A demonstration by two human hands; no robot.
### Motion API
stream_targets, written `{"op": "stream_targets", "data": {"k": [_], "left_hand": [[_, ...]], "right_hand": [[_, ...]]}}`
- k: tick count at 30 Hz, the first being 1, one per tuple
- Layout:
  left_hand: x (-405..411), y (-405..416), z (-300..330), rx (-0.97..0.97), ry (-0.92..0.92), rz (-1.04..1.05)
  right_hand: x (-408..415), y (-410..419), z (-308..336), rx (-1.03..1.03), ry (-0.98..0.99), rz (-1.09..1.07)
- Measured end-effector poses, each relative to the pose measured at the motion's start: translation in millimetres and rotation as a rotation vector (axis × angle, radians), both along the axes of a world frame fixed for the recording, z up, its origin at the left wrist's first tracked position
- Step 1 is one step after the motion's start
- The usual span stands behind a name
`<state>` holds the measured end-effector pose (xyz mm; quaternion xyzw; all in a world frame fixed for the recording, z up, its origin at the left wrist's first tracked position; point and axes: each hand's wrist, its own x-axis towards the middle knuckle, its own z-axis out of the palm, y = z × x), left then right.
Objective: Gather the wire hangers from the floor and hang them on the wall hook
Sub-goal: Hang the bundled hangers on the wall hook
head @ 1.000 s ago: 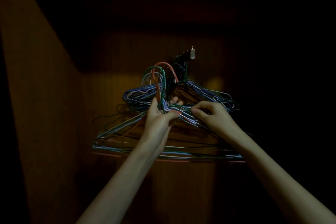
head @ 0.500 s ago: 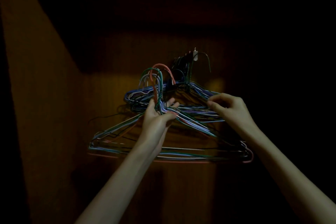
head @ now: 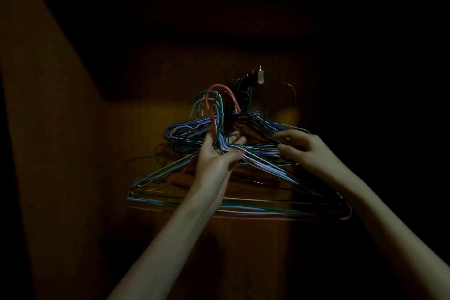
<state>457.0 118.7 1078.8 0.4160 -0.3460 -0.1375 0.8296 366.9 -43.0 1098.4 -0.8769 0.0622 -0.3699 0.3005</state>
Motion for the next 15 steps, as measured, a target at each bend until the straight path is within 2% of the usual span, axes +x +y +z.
{"op": "stream_targets", "data": {"k": [7,15], "left_hand": [[-15.2,-1.4,-6.3,0.013,0.055,-0.07],[-29.7,22.0,-20.3,0.061,0.046,-0.094]], "right_hand": [[1.1,31.0,2.7,0.07,-0.066,0.186],[-10.0,40.1,-9.3,0.422,-0.076,0.149]]}}
